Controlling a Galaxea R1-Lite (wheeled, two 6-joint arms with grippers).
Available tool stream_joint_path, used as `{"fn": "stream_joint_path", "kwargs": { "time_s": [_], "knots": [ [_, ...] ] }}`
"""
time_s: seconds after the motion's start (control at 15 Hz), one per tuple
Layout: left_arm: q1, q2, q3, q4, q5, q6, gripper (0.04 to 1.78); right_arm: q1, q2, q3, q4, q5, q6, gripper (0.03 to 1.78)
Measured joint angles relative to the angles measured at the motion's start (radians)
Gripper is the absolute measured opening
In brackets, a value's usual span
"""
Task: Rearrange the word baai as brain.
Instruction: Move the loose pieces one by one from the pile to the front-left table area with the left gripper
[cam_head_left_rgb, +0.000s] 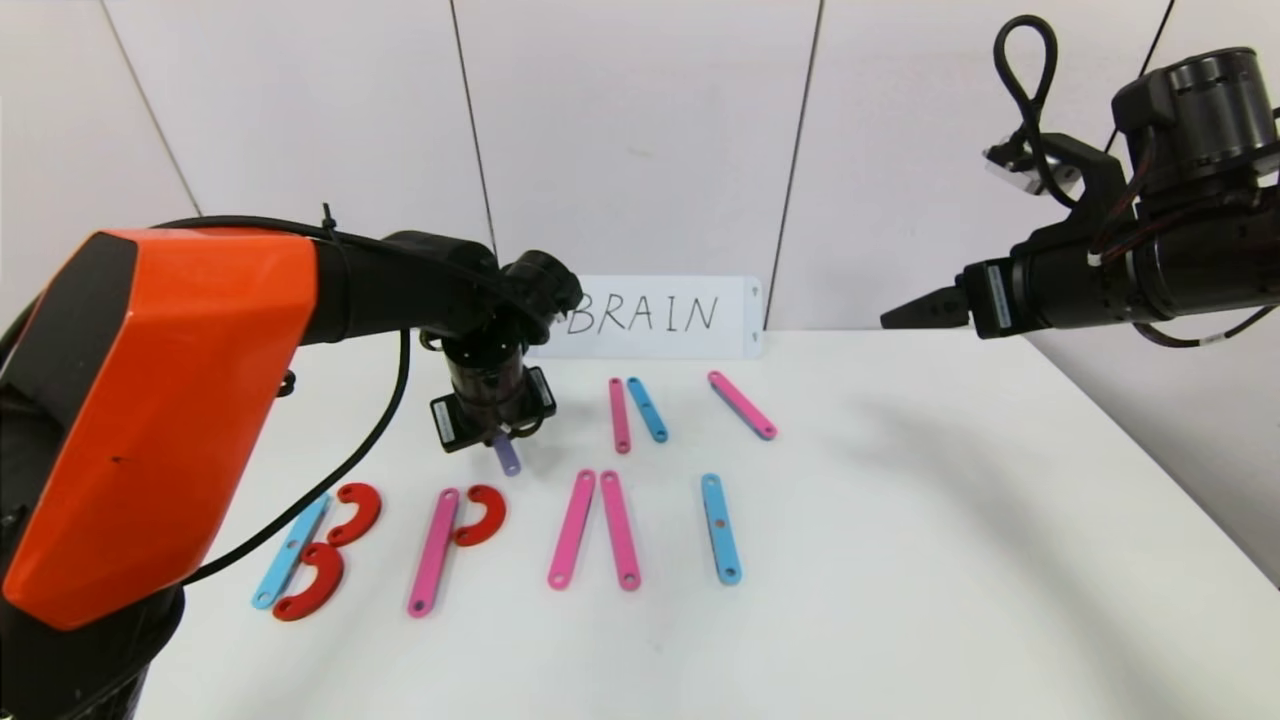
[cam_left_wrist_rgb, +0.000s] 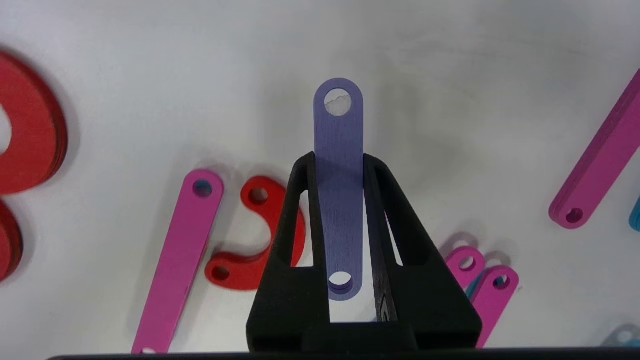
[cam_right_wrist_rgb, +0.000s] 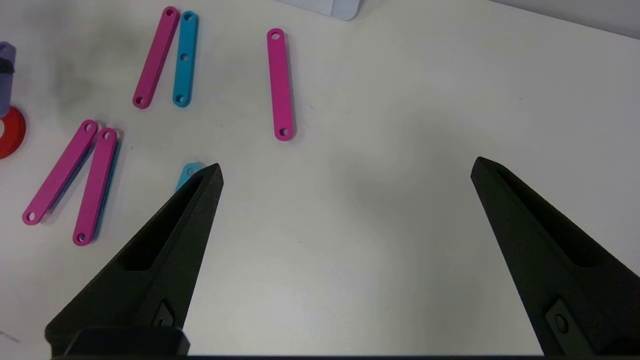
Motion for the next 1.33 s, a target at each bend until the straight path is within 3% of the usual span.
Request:
{"fn": "stream_joint_path", "kwargs": {
  "time_s": [0.2, 0.53, 1.33],
  "knots": [
    [-0.025, -0.063, 0.036, 0.1, -0.004, -0.1, 0.28, -0.004, 0.0, -0.002, 0.0, 0.0, 0.0, 1.74],
    [-0.077, -0.153, 0.19, 0.088, 0.008, -0.166, 0.28, -0.005, 0.0, -0.003, 0.0, 0.001, 0.0, 1.74],
    [-0.154, -0.241, 0.543, -0.13, 0.002, -0.206, 0.28, -0.005, 0.007, -0.004, -0.001, 0.0, 0.0, 1.74]
  ]
}}
